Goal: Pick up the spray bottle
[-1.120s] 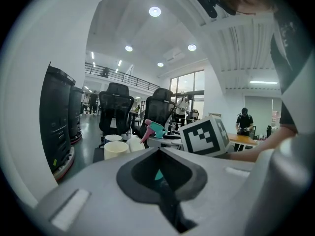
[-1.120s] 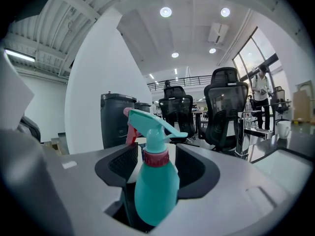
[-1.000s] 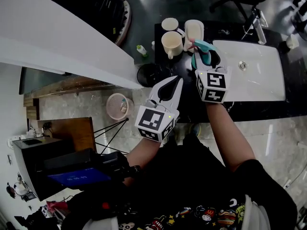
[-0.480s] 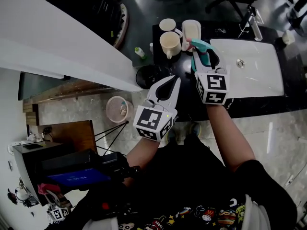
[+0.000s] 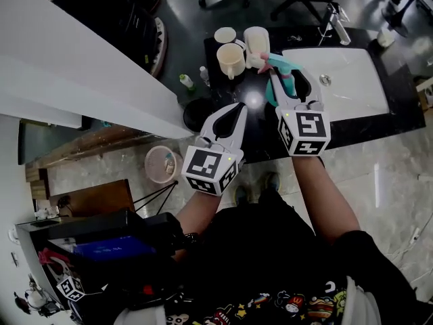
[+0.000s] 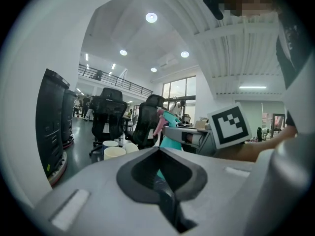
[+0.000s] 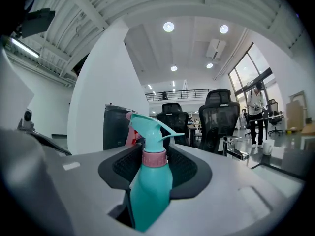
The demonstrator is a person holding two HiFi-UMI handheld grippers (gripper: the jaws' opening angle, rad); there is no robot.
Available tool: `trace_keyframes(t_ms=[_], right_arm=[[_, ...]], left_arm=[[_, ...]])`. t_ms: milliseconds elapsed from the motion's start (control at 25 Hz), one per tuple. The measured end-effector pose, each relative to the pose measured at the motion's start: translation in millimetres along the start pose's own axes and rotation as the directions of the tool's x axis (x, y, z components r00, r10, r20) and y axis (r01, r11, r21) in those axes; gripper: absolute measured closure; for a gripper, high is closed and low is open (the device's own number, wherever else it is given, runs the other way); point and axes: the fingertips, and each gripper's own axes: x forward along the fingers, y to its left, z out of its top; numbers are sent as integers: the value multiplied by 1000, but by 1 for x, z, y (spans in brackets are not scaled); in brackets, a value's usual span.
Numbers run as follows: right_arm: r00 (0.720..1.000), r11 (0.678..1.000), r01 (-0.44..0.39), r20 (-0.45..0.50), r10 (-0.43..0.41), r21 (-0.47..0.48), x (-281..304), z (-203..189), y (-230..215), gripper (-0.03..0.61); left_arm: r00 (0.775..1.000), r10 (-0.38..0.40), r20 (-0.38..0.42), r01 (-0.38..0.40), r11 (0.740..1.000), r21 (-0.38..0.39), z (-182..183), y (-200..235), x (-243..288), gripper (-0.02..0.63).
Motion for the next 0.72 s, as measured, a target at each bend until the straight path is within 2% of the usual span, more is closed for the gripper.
trace_keyframes(t_ms=[400, 720], right_arm=[[993, 997, 79, 89, -77, -16, -96, 49, 40, 391], [989, 991, 127, 79, -123, -36, -171, 49, 74, 393]], left_arm=[[995, -99, 31, 98, 995, 34, 7, -25, -62, 612], [984, -171, 47, 168, 984, 58, 7, -61, -97, 612]])
